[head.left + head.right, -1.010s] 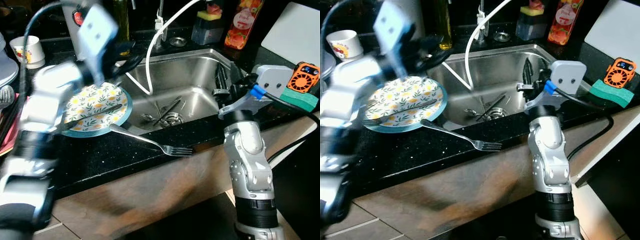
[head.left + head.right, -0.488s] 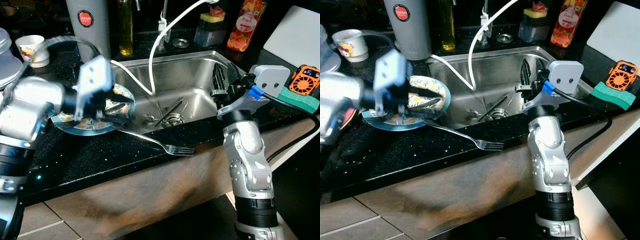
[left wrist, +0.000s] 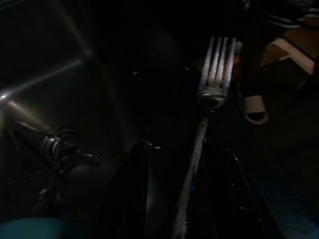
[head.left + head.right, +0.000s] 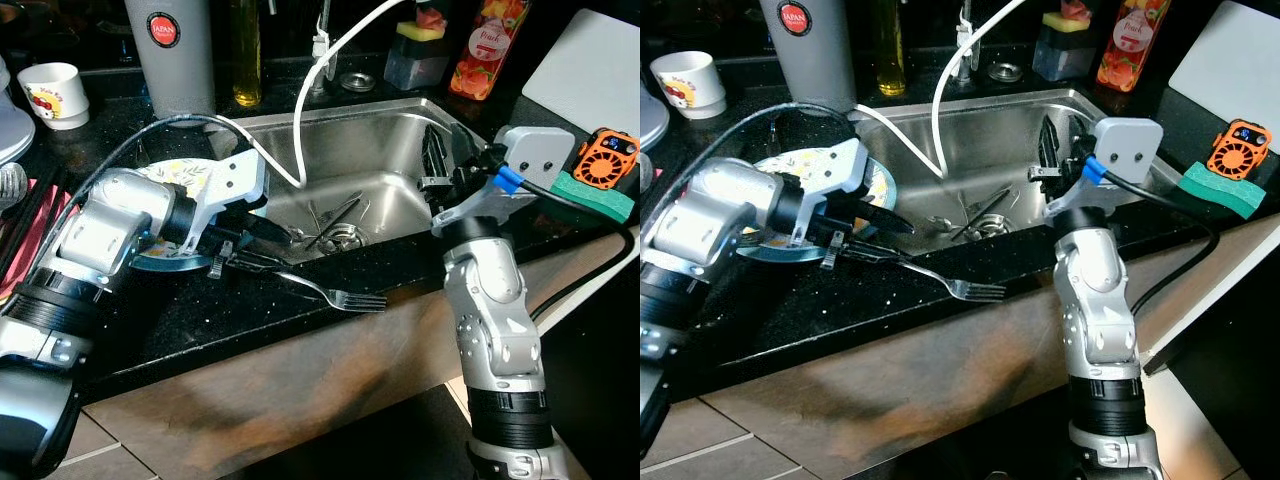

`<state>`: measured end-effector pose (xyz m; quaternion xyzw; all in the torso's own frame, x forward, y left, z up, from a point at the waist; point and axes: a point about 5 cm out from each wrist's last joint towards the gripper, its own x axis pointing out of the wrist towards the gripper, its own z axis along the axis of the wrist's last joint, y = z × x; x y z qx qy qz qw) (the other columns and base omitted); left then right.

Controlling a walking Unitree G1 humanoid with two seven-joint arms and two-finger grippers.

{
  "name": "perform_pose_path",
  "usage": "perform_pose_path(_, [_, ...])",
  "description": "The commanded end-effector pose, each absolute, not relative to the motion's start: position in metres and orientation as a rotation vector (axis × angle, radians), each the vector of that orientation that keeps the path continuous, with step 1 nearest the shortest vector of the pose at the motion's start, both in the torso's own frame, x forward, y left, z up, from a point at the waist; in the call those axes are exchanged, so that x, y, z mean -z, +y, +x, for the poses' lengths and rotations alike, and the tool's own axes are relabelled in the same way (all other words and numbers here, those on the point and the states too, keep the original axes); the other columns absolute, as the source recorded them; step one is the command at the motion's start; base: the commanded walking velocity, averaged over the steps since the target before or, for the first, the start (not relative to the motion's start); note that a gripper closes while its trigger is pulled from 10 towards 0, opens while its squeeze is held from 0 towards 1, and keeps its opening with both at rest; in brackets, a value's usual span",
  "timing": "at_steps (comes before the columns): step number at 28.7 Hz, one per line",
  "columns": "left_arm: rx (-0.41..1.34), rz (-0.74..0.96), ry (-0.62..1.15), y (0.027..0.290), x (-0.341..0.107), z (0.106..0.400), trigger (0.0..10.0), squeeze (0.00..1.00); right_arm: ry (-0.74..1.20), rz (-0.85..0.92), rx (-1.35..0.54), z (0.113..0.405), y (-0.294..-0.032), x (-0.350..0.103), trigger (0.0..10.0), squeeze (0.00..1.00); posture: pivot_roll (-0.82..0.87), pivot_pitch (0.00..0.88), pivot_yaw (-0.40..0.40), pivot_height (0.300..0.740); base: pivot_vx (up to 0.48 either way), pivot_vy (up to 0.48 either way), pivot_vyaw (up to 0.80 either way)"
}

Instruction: Kitchen organization

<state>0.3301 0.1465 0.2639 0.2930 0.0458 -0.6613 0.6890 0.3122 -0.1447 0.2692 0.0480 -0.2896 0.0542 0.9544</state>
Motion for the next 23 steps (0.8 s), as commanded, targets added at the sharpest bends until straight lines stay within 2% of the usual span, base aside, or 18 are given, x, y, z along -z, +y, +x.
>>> perform_pose_path(1, [1.493,0.688,0.123,0.146,-0.264,0.33,10.0,0.0,-0.572,0.1,-0.112,0.312,-0.146,-0.267,10.0,0.0,0.07,0.088,-0.06,0.74,0.0,0.0,0.0])
perform_pose_path(10, [1.55,0.767,0.193,0.151,-0.26,0.33,10.0,0.0,-0.574,0.103,-0.114,0.314,-0.147,-0.268,10.0,0.0,0.07,0.09,-0.063,0.74,0.0,0.0,0.0])
perform_pose_path(21, [1.533,0.826,0.262,0.156,-0.249,0.336,10.0,0.0,-0.577,0.107,-0.105,0.313,-0.147,-0.268,10.0,0.0,0.07,0.093,-0.056,0.74,0.0,0.0,0.0])
perform_pose_path(22, [1.534,0.829,0.273,0.156,-0.246,0.336,8.2,0.0,-0.577,0.107,-0.104,0.313,-0.147,-0.268,10.0,0.0,0.07,0.093,-0.056,0.74,0.0,0.0,0.0])
perform_pose_path(23, [1.532,0.832,0.281,0.157,-0.245,0.336,4.3,0.0,-0.577,0.106,-0.104,0.313,-0.147,-0.268,10.0,0.0,0.07,0.093,-0.056,0.74,0.0,0.0,0.0])
